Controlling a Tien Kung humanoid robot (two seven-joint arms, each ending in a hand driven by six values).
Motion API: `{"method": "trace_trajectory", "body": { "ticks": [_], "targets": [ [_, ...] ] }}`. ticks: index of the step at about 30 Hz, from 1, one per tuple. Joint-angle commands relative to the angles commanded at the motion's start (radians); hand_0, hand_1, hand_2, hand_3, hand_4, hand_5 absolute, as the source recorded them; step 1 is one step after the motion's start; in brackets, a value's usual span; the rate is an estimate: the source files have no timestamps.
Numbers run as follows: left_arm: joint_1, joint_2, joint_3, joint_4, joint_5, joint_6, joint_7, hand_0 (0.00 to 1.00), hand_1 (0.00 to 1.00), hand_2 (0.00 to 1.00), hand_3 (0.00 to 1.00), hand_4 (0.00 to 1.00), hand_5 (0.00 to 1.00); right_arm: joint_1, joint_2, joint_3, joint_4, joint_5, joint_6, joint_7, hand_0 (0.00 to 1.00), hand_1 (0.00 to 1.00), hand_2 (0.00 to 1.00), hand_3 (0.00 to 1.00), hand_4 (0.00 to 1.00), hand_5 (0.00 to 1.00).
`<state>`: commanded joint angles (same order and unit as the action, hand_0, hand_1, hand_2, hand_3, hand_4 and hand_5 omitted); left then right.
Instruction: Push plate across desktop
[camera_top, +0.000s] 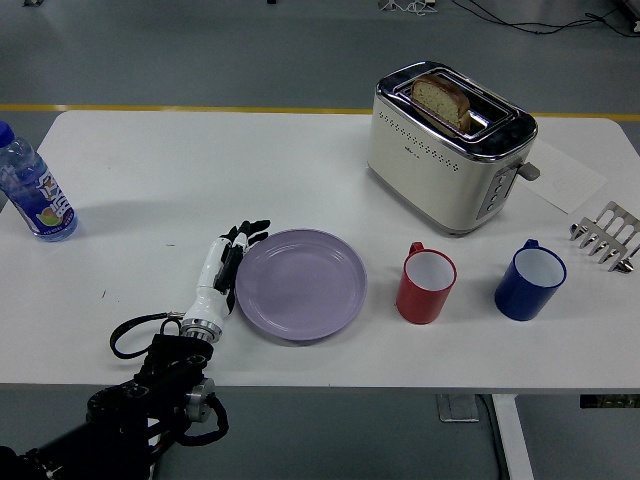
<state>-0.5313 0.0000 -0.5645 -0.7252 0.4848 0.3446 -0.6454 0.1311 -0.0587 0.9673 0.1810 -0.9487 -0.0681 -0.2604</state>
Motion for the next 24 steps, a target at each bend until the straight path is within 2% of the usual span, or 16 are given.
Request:
{"method": "trace_trajectory", "body": {
  "ticks": [7,13,19,24],
  "targets": [
    [-0.017,0.0,0.069,-0.012,-0.002,-0.005,0.0,0.755,0.782,0.785,0.67,0.426,0.907,0.0,0.001,0.004,0.0,-0.007,0.001,-0.002,0.616,0.562,0.644,0.594,0.421,0.342],
    [-0.025,0.0,0.089,-0.019,0.0,-0.005,0.0,0.755,0.782,0.785,0.67,0.425,0.904,0.0,0.002,0.007,0.0,-0.011,0.001,-0.002,0.616,0.562,0.644,0.594,0.423,0.342],
    [-0.026,0.0,0.057,-0.013,0.01,-0.002,0.0,0.755,0.781,0.785,0.669,0.423,0.903,0.001,0.003,0.005,0.0,-0.008,0.001,-0.001,0.616,0.562,0.644,0.593,0.422,0.346],
    [-0.021,0.0,-0.019,-0.015,0.043,0.005,0.0,0.755,0.782,0.785,0.671,0.426,0.904,0.002,0.002,0.002,-0.001,-0.003,0.001,-0.001,0.616,0.562,0.644,0.593,0.424,0.344]
  ]
}}
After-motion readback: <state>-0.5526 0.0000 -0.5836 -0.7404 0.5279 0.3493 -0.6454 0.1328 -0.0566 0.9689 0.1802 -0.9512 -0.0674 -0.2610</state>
